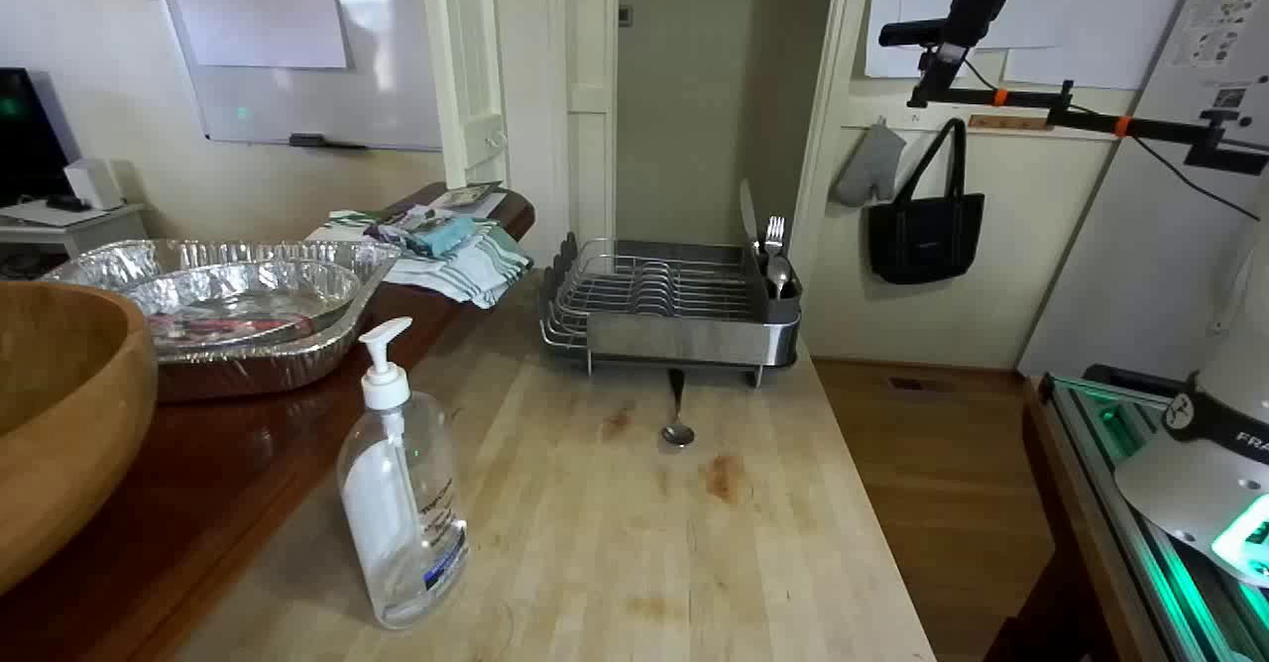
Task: Remove the spoon from the dish rack
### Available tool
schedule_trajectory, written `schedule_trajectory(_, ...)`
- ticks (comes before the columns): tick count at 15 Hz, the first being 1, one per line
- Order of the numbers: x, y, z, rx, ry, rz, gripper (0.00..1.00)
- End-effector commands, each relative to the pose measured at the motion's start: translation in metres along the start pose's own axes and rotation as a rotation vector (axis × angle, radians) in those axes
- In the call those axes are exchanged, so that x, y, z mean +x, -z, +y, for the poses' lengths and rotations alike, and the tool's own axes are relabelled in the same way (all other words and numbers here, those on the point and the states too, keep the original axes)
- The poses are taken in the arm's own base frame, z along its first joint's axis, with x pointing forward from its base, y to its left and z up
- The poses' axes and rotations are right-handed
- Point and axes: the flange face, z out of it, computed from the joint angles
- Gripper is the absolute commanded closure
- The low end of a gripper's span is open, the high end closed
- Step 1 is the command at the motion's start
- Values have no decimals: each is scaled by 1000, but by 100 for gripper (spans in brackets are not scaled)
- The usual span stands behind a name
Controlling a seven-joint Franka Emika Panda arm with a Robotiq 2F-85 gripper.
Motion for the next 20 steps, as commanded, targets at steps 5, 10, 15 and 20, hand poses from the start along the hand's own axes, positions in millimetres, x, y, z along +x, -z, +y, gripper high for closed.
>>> schedule_trajectory(5, 0, 0, 0, 0, 0, -1, 0)
schedule_trajectory(10, 0, 0, 0, 0, 0, -1, 0)
schedule_trajectory(15, 24, -12, 24, 48, -93, 10, 0)
schedule_trajectory(20, 64, -48, 77, 129, -222, 13, 0)
